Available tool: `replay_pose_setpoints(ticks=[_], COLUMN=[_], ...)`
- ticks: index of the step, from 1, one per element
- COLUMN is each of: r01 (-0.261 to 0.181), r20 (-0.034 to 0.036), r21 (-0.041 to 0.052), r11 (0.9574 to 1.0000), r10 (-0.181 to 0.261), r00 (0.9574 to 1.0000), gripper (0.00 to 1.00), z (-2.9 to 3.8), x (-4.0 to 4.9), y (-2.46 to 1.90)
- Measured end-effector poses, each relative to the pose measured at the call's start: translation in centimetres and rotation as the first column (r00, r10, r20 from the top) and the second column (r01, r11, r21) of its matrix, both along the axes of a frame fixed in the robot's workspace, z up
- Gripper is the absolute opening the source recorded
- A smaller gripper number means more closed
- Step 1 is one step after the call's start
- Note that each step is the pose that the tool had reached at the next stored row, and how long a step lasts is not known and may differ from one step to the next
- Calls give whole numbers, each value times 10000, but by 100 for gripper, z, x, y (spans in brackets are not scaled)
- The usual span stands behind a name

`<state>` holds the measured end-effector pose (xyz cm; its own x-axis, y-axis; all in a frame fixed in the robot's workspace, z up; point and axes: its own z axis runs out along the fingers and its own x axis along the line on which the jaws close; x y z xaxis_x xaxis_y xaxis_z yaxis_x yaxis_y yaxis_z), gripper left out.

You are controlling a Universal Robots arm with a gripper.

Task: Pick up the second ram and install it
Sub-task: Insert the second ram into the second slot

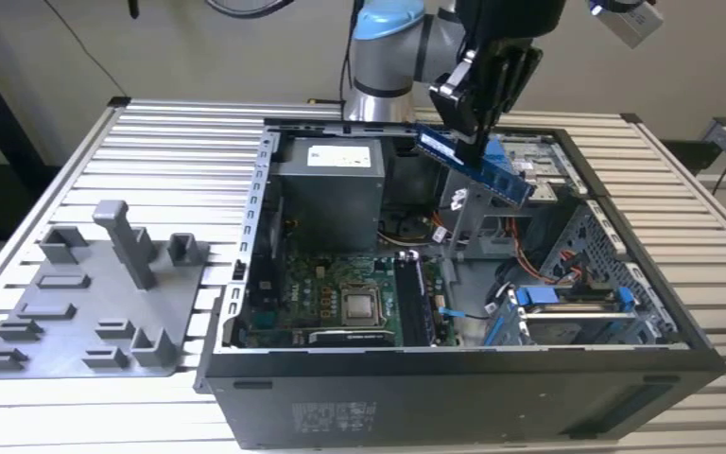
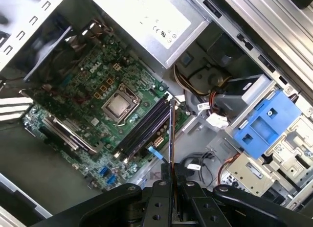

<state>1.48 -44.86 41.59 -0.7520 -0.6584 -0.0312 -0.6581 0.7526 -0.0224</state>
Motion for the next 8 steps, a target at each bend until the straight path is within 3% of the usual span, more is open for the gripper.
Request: replay_pose_setpoints(ticks=[2, 8], r01=[38, 405], r20=[1, 0], r21=[2, 0], r11=[10000, 9992], r10=[-38, -405], r00=[10000, 9992], gripper=[14, 14], z=[-2, -4], x=[0, 0], y=[-24, -30])
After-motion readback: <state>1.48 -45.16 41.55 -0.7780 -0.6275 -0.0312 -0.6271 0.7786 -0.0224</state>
